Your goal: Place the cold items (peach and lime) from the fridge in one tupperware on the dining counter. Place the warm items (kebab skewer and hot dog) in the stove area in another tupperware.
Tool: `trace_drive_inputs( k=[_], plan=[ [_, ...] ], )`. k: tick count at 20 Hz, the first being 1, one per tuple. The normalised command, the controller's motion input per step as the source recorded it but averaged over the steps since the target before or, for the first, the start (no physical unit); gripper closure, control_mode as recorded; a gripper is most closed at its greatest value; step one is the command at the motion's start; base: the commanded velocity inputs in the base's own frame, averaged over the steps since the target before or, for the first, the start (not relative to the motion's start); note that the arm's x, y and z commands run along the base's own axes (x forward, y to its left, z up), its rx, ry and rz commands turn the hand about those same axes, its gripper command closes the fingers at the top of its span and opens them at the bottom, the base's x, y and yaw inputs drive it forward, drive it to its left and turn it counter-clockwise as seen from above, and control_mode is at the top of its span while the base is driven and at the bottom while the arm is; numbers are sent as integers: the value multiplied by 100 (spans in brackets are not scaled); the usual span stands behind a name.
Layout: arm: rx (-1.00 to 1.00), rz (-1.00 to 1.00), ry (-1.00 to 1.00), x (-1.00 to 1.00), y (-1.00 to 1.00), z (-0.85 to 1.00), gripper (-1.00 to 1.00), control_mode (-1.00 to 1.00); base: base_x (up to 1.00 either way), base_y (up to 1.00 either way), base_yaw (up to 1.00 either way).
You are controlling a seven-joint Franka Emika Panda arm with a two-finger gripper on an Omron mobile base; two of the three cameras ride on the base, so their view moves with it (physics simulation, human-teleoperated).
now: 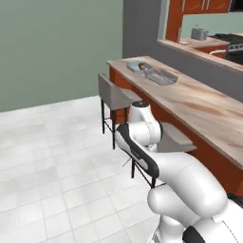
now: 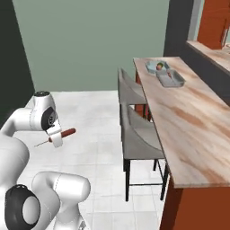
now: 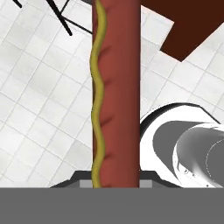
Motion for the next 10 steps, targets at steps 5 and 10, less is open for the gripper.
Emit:
trace_drive_inputs(
  k=[5, 10],
  plan=[
    [0, 0, 0, 0, 0, 0, 100, 100, 90, 79, -54],
    [0, 0, 0, 0, 0, 0, 100, 100, 89, 79, -55]
  ],
)
